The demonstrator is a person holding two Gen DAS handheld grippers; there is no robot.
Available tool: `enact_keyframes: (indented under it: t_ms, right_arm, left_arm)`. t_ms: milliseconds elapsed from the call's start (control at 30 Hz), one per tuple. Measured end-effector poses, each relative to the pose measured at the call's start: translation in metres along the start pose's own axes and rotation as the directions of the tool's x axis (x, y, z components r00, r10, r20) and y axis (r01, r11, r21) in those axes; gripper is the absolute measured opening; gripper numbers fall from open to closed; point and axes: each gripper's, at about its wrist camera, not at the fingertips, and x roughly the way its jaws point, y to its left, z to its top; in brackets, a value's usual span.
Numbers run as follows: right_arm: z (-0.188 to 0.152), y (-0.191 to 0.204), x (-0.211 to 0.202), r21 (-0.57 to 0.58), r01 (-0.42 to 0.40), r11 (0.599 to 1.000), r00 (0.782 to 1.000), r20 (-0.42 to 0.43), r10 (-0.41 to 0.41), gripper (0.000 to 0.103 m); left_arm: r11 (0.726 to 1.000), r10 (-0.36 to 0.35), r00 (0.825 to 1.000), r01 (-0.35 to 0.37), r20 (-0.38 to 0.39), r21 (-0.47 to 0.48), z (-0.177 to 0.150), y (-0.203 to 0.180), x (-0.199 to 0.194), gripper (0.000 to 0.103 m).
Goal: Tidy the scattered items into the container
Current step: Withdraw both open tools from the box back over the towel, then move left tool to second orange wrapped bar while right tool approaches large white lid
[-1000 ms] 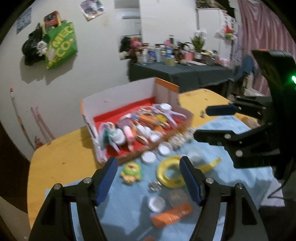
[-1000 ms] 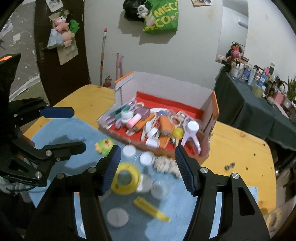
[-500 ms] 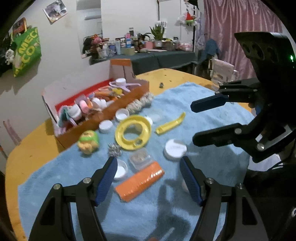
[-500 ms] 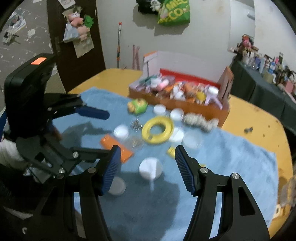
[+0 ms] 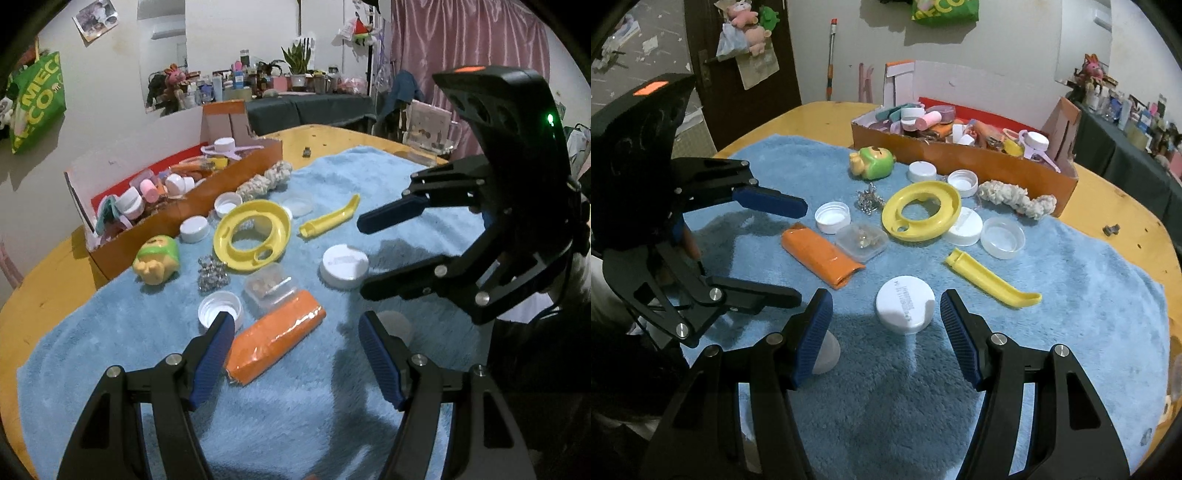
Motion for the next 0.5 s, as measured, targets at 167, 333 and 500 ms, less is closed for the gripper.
enact_keyframes:
  t_ms: [167,333,500]
  right_arm:
    - [-0.001,-0.004,0.006,0.022,-0.009,1.0,1.0,-0.016,0.009,0.06]
    - [0.0,-0.01,0.012,0.049,-0.035,0.998,0.999,-0.024,0.036,0.06]
    - [0.001,-0.013,0.016,0.06,-0.042,0.997,0.999,-0.028,0.044,0.06]
  left_arm:
    - [0.999,-0.026,0.999,0.027,-0.022,0.021,-0.003,0.001,0.004,0.072]
    - [0.999,-0.035,0.998,0.036,-0.05,0.021,-0.002,0.004,0.013,0.072]
    - [0.999,-0.024,0.997,0.026,-0.072,0.02,0.0,0.008,0.022,0.072]
